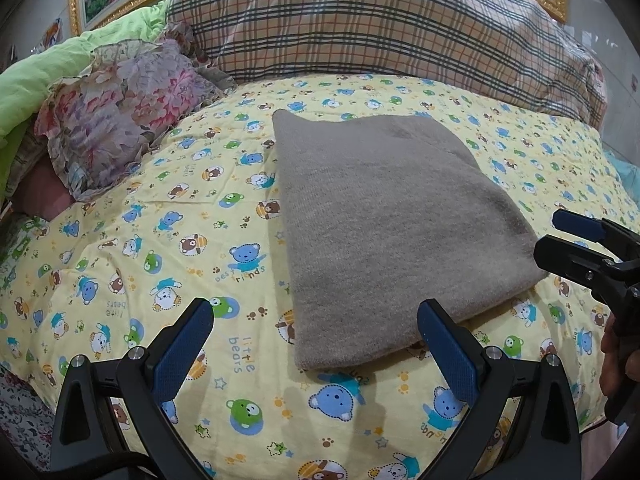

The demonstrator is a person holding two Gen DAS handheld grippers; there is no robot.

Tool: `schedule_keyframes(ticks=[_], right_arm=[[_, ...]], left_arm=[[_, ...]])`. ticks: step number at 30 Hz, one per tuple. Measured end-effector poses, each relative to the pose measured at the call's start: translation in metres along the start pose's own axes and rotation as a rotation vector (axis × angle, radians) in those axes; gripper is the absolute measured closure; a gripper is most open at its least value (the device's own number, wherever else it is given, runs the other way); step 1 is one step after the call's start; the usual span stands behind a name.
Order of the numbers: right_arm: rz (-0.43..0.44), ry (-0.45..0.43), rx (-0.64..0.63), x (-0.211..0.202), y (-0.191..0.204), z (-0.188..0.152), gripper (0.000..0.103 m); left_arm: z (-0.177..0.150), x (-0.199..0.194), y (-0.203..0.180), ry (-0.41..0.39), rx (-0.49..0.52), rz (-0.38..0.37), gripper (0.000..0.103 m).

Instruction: Fold small clothes

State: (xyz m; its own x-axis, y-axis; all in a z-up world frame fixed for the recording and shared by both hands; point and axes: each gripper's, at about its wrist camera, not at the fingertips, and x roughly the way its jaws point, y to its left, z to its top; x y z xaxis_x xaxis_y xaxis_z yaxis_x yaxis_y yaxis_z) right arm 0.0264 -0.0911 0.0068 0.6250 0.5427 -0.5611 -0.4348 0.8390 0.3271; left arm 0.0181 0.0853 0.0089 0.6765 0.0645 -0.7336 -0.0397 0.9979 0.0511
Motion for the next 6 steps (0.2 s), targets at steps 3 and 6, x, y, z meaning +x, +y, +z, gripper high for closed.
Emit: schedule_keyframes(ticks=[3,6], right_arm=[[0.001,0.003,0.004,0.0015,-0.0008,0.0011,0.003],[0.004,0.004,0.01,0.0037,-0.0018,0.0021,0.003]], left_arm=[[0.0011,0.0014,0.0016,0.001,-0.002,0.008,0.001],[0.0012,0.0021,0.0011,0.003,-0.002,0.008,0.001]])
